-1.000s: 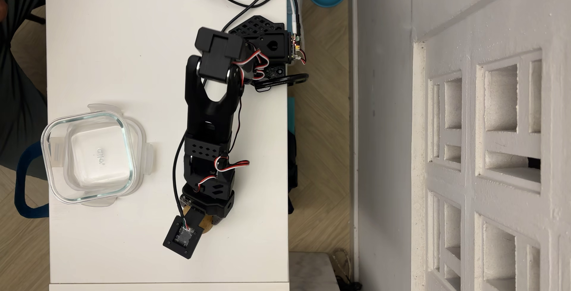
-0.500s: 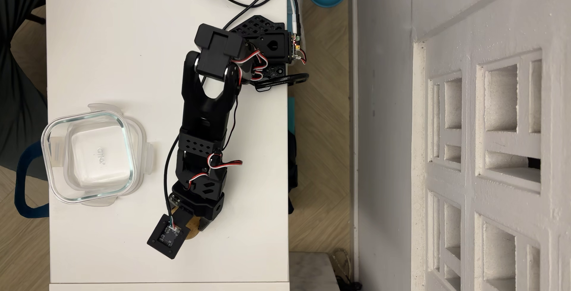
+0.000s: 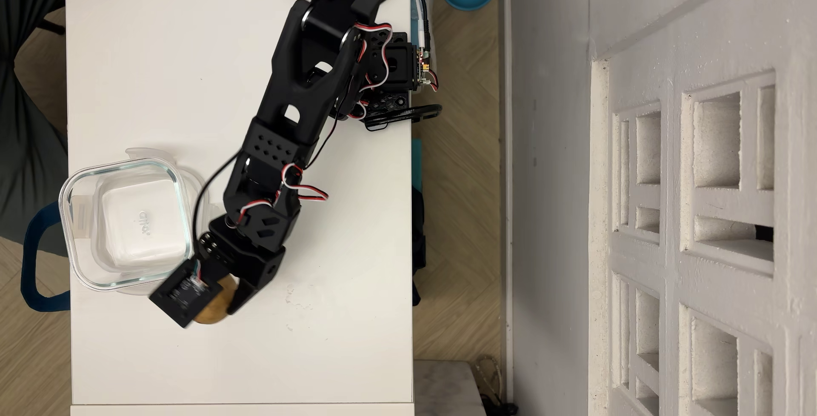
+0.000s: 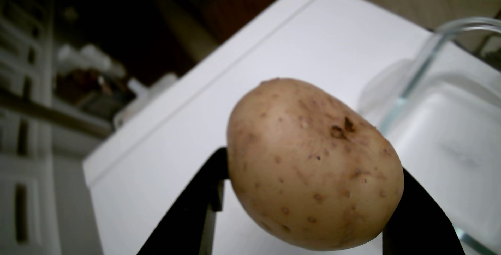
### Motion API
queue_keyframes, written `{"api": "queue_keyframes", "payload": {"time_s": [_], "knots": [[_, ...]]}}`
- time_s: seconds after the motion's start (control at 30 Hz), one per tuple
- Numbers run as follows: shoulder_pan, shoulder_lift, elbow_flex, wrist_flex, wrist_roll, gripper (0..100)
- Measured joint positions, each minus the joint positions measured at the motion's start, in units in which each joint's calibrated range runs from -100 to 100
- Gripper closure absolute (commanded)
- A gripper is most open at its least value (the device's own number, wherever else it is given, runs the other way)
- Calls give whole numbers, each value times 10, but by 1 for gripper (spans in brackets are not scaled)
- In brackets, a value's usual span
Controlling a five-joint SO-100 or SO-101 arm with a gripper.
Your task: Grab the potato and put it in box
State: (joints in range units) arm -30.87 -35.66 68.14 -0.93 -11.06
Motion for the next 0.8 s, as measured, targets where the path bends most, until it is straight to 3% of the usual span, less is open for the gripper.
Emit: {"api": "queue_keyframes", "payload": {"time_s": [0.43,0.8], "knots": [[273,-82,12,0,-21,96],[358,75,-82,0,-19,96]]}}
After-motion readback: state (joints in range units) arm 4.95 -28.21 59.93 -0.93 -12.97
